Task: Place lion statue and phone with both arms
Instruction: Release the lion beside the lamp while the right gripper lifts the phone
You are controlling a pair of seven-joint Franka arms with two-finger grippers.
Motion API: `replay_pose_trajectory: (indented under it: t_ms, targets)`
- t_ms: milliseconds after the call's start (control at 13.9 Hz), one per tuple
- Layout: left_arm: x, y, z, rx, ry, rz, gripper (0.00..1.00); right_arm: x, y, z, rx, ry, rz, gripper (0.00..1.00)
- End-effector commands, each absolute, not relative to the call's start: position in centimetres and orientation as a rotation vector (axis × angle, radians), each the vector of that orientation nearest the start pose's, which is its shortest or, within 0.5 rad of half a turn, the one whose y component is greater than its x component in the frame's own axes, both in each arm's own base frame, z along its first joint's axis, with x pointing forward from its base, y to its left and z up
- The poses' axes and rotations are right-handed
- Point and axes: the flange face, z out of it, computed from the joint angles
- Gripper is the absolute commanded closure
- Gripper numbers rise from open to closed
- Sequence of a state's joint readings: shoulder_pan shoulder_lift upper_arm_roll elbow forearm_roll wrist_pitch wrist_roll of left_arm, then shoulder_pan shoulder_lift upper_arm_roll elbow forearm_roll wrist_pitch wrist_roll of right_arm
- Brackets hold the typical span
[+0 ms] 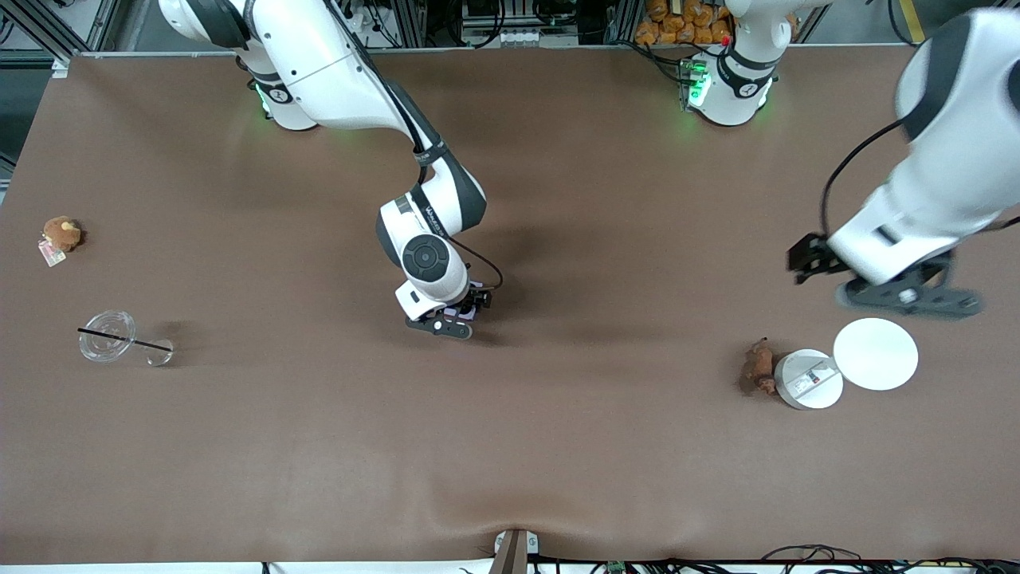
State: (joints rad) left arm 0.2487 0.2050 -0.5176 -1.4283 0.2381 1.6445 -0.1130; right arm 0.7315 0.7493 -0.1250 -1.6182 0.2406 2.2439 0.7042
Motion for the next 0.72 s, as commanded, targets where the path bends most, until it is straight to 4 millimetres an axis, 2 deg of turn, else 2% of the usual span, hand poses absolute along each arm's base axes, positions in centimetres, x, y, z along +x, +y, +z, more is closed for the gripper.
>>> replay_pose_trajectory:
  t_ms: [0,72,144,215,287,359,431,574,646]
  targets:
    - [58.5,-10.9,62.9,-2.993,0.222,-0.122,0.0,58.5,35.6,21.7,-3.069,0.446,0.269,1.0]
    - [57.7,-11.0,63.8,-2.994,0.218,-0.123,0.0,59.4,34.3,22.7,-3.061,0.392,0.251,1.0]
    - [56.8,-10.9,64.8,-3.015,0.212,-0.109,0.0,60.7,32.1,23.5,-3.048,0.39,0.24,1.0]
    - [56.4,-9.7,65.1,-3.047,0.172,-0.081,0.0,62.2,29.5,24.3,-3.032,0.421,0.224,1.0]
    - [55.9,-7.7,65.7,-3.084,0.111,-0.052,0.0,63.4,28.1,25.4,-3.018,0.413,0.195,1.0]
    - [55.1,-7.2,65.9,-3.112,0.13,-0.004,0.0,64.0,27.2,26.0,-3.018,0.401,0.191,1.0]
    - [54.6,-5.5,66.1,-3.122,0.114,0.036,0.0,64.8,25.6,26.7,-3.022,0.405,0.208,1.0]
    - [53.5,-3.5,66.6,-3.141,0.062,0.094,0.0,67.1,19.8,28.4,-3.002,0.438,0.26,1.0]
    - [53.3,-3.2,66.8,-3.148,0.051,0.1,0.0,67.7,17.2,28.9,-2.997,0.435,0.286,1.0]
